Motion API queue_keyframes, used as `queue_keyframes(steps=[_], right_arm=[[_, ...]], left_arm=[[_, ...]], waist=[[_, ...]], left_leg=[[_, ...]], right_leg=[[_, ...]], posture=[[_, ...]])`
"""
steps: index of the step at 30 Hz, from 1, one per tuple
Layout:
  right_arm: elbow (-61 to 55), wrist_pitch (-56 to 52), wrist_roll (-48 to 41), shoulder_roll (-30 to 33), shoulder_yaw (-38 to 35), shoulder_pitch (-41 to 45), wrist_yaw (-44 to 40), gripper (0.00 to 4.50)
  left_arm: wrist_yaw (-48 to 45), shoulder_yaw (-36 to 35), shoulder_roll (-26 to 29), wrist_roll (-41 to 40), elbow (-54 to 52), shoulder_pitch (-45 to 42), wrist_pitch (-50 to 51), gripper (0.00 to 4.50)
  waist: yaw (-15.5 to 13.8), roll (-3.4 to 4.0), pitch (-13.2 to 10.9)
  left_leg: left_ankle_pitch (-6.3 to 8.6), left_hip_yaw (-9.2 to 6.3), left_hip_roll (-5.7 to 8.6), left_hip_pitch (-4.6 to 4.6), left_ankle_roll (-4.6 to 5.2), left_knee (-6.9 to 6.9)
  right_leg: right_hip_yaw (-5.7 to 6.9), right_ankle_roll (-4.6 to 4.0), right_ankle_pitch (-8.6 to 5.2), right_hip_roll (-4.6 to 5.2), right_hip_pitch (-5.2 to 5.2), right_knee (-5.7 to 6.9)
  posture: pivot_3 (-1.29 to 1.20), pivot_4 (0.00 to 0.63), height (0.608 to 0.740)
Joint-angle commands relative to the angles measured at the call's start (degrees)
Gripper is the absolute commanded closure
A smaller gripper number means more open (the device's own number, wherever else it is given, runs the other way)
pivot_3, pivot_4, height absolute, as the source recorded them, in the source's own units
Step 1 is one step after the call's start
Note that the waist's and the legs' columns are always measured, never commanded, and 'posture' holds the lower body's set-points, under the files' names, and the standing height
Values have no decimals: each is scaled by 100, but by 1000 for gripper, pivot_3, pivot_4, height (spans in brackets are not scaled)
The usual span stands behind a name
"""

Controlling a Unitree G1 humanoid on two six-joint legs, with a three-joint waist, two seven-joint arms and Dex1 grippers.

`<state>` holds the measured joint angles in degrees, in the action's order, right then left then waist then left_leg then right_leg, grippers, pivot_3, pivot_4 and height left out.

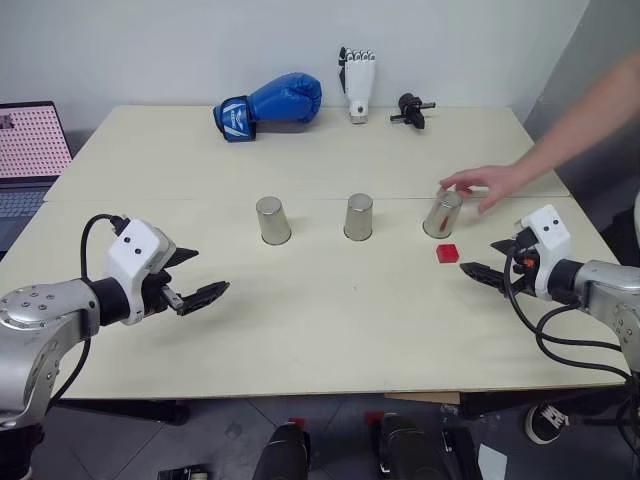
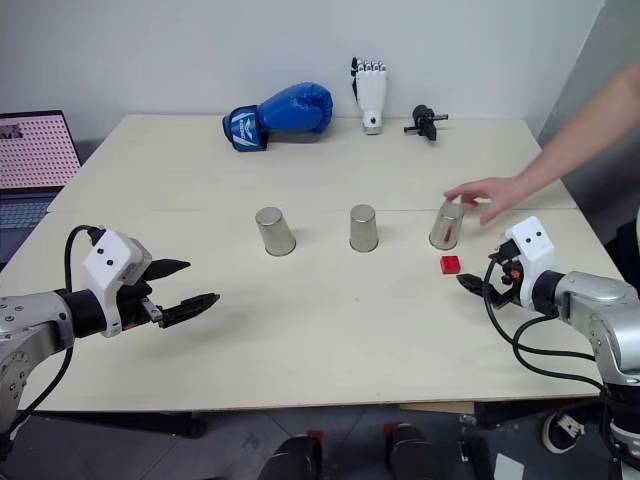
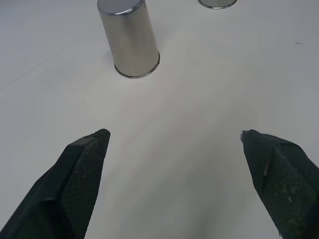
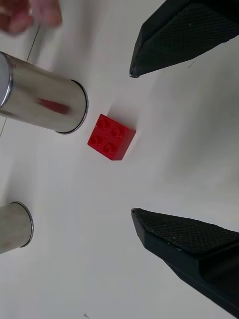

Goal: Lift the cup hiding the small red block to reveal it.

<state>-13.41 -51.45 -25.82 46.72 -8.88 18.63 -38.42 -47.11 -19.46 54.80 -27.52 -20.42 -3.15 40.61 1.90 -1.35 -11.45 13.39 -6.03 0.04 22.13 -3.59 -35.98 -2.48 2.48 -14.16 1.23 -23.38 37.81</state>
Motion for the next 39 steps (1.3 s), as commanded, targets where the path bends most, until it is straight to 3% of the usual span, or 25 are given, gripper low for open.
queue_keyframes(steps=[1, 39], right_arm=[[-124, 101, 19, 35, -92, 72, 13, 29], [218, 377, 152, 9, 190, 363, -160, 29]], left_arm=[[-36, -63, 81, 47, -37, -113, -141, 0], [-147, -199, 129, 199, -17, -26, -302, 0]], waist=[[0, 0, 0], [1, 0, 0]], left_leg=[[0, 0, 0, 0, 0, 0], [0, 0, 0, -1, 0, 0]], right_leg=[[0, 0, 0, 0, 0, 0], [0, 1, 1, 0, 0, 2]], posture=[[0, 150, 740], [0, 150, 740]])
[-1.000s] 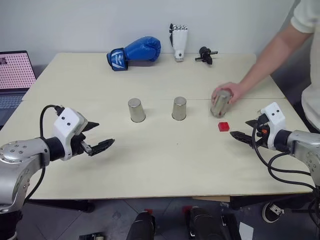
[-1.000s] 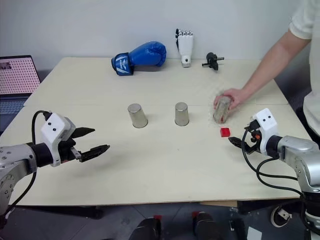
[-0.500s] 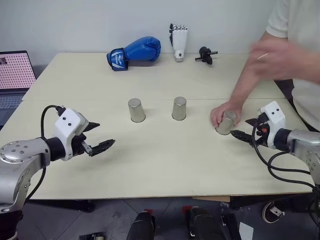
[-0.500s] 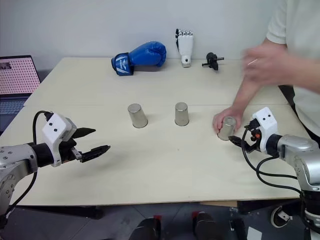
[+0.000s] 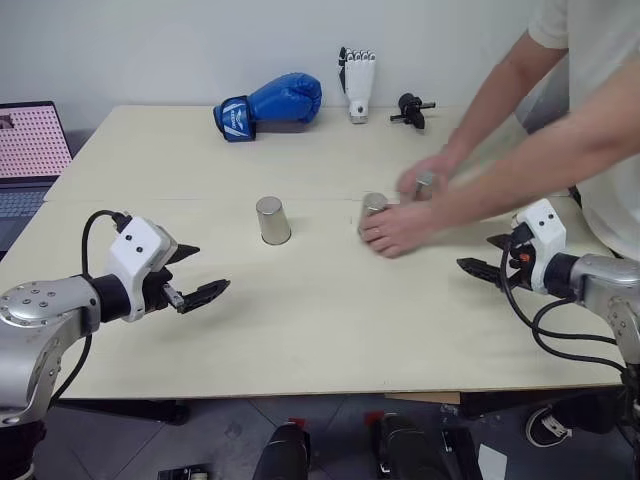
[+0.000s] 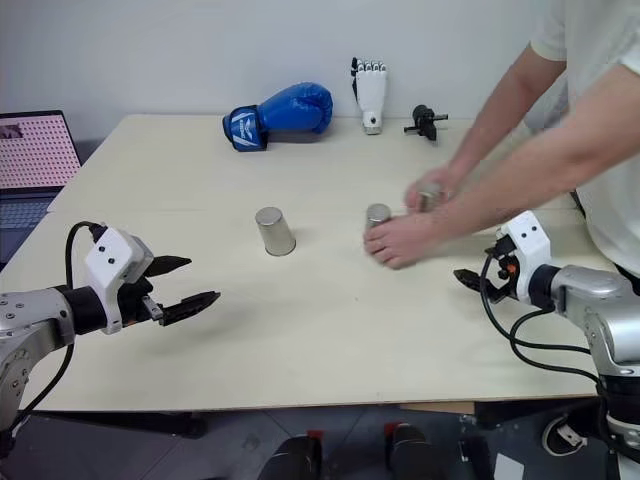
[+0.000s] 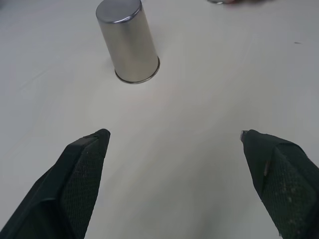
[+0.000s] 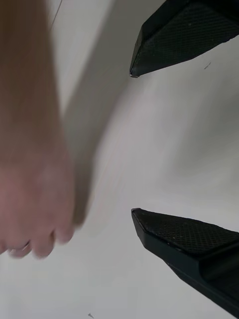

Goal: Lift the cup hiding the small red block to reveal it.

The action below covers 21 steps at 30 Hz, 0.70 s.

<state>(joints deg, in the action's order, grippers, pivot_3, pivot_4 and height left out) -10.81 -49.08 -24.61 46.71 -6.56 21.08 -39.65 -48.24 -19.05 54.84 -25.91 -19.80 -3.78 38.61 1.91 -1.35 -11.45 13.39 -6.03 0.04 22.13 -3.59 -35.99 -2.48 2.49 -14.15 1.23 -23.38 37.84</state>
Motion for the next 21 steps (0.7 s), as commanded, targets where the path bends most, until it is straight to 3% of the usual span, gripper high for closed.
queue_keyframes(steps=[1, 15, 21], right_arm=[[-39, 141, 32, 1, -36, 127, -42, 29], [-226, 114, -93, -106, 223, 85, -370, 29], [65, 487, 208, -790, 996, 509, -301, 29]], left_arm=[[-37, -262, 130, 39, -83, 59, -104, 0], [51, -351, 53, -46, -320, 253, -6, 0], [154, -366, -135, -328, -607, 232, 168, 0]], waist=[[0, 0, 0], [0, 0, 0], [38, 1, 0]], left_leg=[[0, 0, 0, 0, 0, 0], [0, 0, 0, -1, 0, 0], [0, 0, -8, -7, 0, 0]], right_leg=[[0, 0, 0, 0, 0, 0], [0, 0, 0, 0, 0, 1], [1, 0, 0, -6, 0, 7]], posture=[[0, 150, 740], [0, 150, 740], [0, 150, 740]])
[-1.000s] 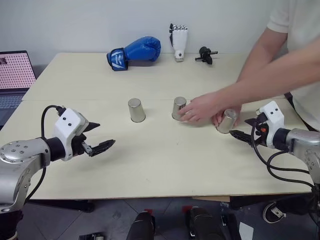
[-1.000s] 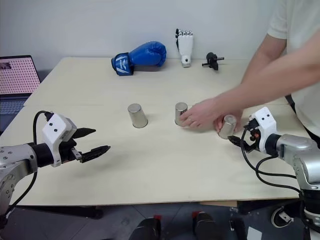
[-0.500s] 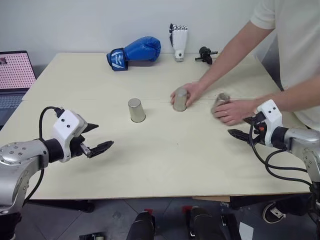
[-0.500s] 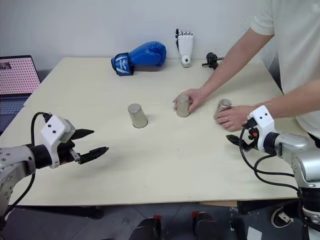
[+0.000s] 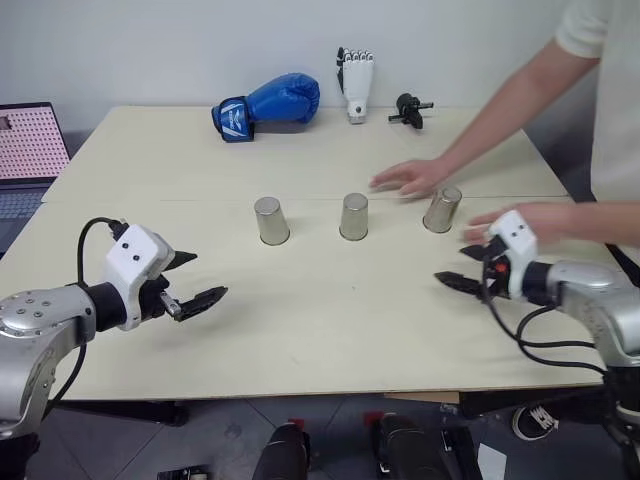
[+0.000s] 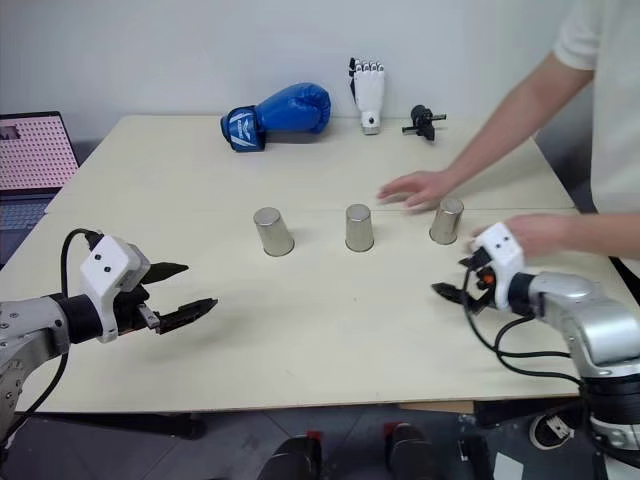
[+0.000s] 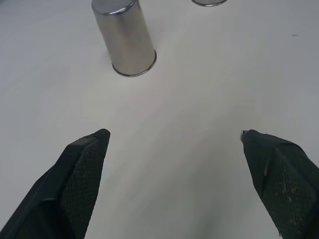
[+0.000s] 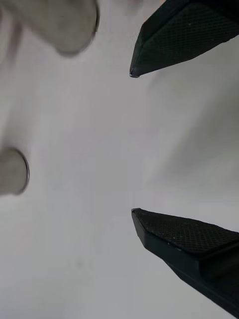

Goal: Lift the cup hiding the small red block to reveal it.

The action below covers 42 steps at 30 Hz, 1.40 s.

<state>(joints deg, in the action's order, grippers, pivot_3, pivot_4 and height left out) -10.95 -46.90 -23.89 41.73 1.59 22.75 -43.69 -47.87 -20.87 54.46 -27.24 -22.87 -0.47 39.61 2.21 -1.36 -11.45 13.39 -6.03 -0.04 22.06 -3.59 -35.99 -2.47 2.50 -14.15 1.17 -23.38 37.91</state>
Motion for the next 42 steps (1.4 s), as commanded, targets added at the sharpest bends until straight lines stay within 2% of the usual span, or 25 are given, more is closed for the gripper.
queue_keyframes(steps=[1, 6, 9, 13, 20, 31, 34, 35, 38, 40, 42], right_arm=[[293, 431, 280, -515, 321, 505, 206, 29], [1858, 1361, 945, -1869, 752, 1411, 863, 29], [2672, 1803, 1226, -2336, 853, 1848, 1004, 29], [3845, 2564, 1664, -2714, 991, 2376, 1144, 29], [5633, 3419, 1841, -3299, 598, 3304, 1669, 29], [6826, 4192, 1866, -3726, 212, 4027, 1770, 29], [6880, 4327, 1865, -3759, 182, 4062, 1690, 492], [6848, 4345, 1876, -3761, 173, 4056, 1694, 820], [6449, 4259, 1852, -3728, 159, 3979, 1590, 1501], [5774, 3957, 1761, -3674, 156, 3860, 1490, 1980], [5034, 3579, 1692, -3611, 163, 3707, 1449, 1972]], left_arm=[[190, -128, -187, -280, -400, -152, 145, 0], [592, 322, -687, -588, -1023, -175, 492, 0], [860, 451, -910, -657, -1185, -270, 631, 0], [1133, 575, -1096, -653, -1238, -319, 711, 0], [1453, 678, -1269, -742, -1301, -512, 860, 0], [1489, 800, -1271, -737, -1051, -901, 869, 0], [1477, 830, -1262, -708, -1020, -913, 841, 0], [1473, 828, -1255, -706, -1013, -911, 832, 0], [1442, 834, -1214, -672, -991, -865, 792, 0], [1434, 814, -1198, -669, -991, -839, 788, 0], [1425, 780, -1179, -669, -999, -803, 784, 0]], waist=[[15, 1, -1], [67, -4, 2], [75, -3, 2], [56, -4, 2], [99, -3, 2], [110, -3, 2], [117, -2, 2], [117, -2, 2], [117, -2, 1], [116, -1, 1], [114, -1, 0]], left_leg=[[0, 2, -1, 0, 0, -2], [-1, 2, -3, -11, -1, -6], [-1, -1, -3, -8, -1, -3], [-1, -2, 3, -1, -2, -2], [-1, -4, 2, -6, -2, -2], [-1, -3, 3, -4, -2, -2], [-1, -3, 2, -6, -2, 0], [-1, -5, 2, -6, -2, 0], [-1, -5, 2, -5, -2, 1], [-1, -4, 2, -5, -2, 1], [-1, -6, 2, -3, -2, 1]], right_leg=[[-1, 0, 0, -1, 0, 2], [-2, 5, 5, -4, 8, 9], [0, 3, 7, -4, 6, 9], [-1, -21, 22, -1, 1, 4], [-1, -21, 22, -4, 1, 11], [-2, -26, 25, -4, 1, 10], [-2, -26, 25, -5, 1, 11], [0, -27, 25, -6, 1, 11], [-1, -27, 25, -6, 0, 10], [-2, -27, 25, -6, 0, 10], [0, -27, 24, -6, -2, 11]], posture=[[0, 150, 740], [0, 150, 740], [0, 150, 740], [0, 150, 740], [0, 150, 740], [0, 150, 740], [0, 150, 740], [0, 150, 740], [0, 150, 740], [0, 150, 740], [0, 150, 740]])
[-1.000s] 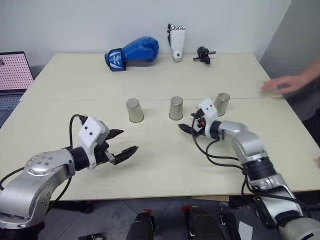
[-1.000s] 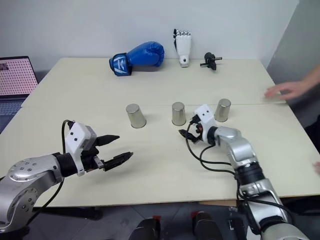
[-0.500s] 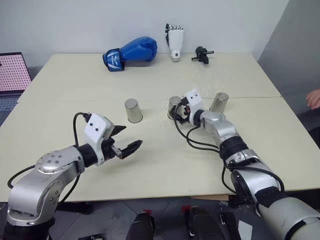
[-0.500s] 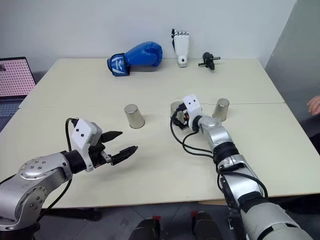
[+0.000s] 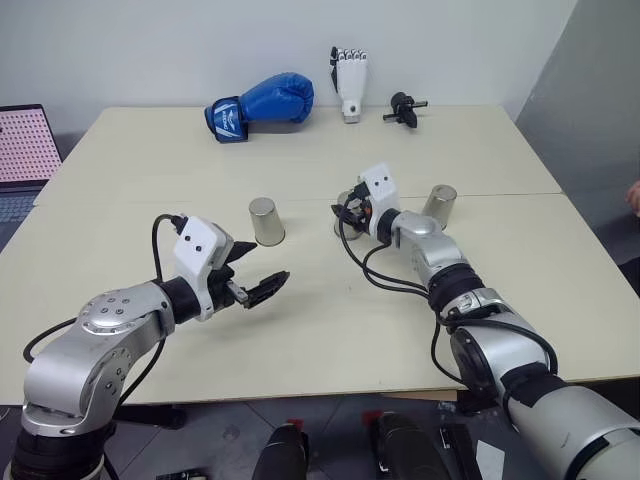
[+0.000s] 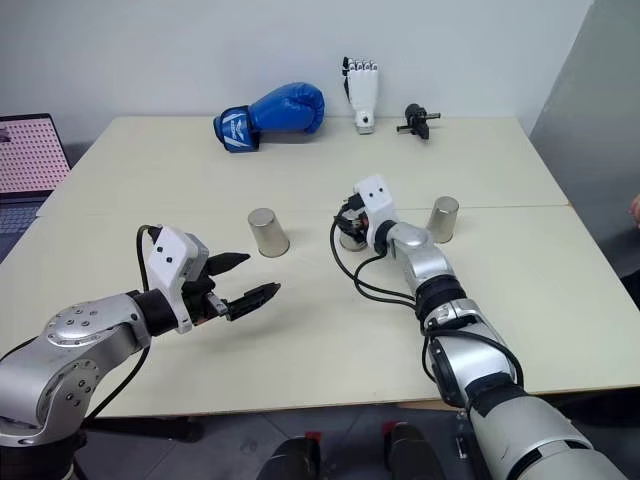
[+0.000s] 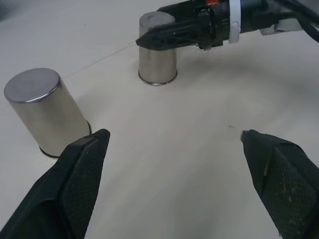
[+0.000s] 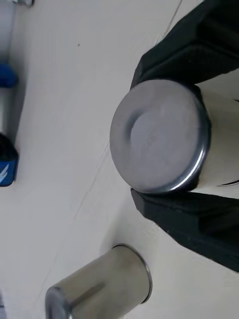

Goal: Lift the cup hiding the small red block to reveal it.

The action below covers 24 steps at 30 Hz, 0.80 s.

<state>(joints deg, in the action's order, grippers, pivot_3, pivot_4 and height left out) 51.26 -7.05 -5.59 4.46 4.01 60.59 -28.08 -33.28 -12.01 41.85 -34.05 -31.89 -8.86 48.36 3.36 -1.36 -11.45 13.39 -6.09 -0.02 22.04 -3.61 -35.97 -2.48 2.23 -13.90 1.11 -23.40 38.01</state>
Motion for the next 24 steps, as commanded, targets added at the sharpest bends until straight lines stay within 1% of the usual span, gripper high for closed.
queue_keyframes(steps=[1, 6, 8, 10, 13, 18, 20, 21, 24], right_arm=[[-1708, -730, -189, 199, -112, -160, -77, 1972], [-3599, -2093, -256, 620, -246, -638, 152, 1972], [-4071, -2542, -165, 825, -236, -853, 296, 1972], [-4137, -2841, -197, 885, -335, -1012, 479, 1972], [-3874, -2893, -192, 851, -369, -1142, 625, 1972], [-2942, -2439, -238, 707, -454, -1112, 657, 1972], [-2751, -2239, -170, 751, -394, -1094, 619, 1261], [-2740, -2200, -161, 784, -381, -1109, 592, 1084], [-3093, -2289, -227, 900, -402, -1216, 502, 282]], left_arm=[[-42, -125, 100, 17, -89, 50, -94, 0], [-49, -188, 153, 5, -133, 163, -103, 0], [-64, -206, 172, 0, -163, 233, -112, 0], [-86, -209, 187, -12, -161, 248, -114, 0], [-119, -168, 203, 6, -118, 217, -139, 0], [-233, -76, 223, 42, -57, 153, -176, 0], [-262, -52, 222, 68, -12, 117, -193, 0], [-277, -31, 221, 90, 23, 78, -205, 0], [-303, -12, 226, 118, 94, -5, -218, 0]], waist=[[-3, 0, 0], [-27, 0, 0], [-40, 0, 1], [-38, -1, 1], [-26, 0, 0], [15, 1, 0], [10, 1, 0], [6, 1, 0], [-2, 1, 0]], left_leg=[[0, -1, 0, 1, 0, 0], [0, -4, 2, 7, 0, 0], [0, -5, 2, 7, 0, 0], [0, -4, 2, 7, 0, 0], [0, -2, 1, 5, 0, -1], [0, 7, -8, 0, 1, -1], [0, 7, -8, 0, 1, 0], [0, 7, -8, 2, 1, 0], [0, 7, -5, 8, 0, 0]], right_leg=[[0, 0, 0, 0, -1, 0], [3, 0, 0, 3, -5, 0], [4, 2, -1, 3, -4, -2], [3, 3, -3, 3, -4, -2], [2, 8, -6, 2, -5, 0], [-2, 10, -7, -6, -7, 3], [-2, 8, -6, -7, -7, 2], [-2, 7, -5, -7, -7, 1], [-2, 7, -5, -5, -9, -3]], posture=[[0, 150, 740], [0, 150, 740], [0, 150, 740], [0, 150, 740], [0, 150, 740], [0, 150, 740], [0, 150, 740], [0, 150, 740], [0, 150, 740]])
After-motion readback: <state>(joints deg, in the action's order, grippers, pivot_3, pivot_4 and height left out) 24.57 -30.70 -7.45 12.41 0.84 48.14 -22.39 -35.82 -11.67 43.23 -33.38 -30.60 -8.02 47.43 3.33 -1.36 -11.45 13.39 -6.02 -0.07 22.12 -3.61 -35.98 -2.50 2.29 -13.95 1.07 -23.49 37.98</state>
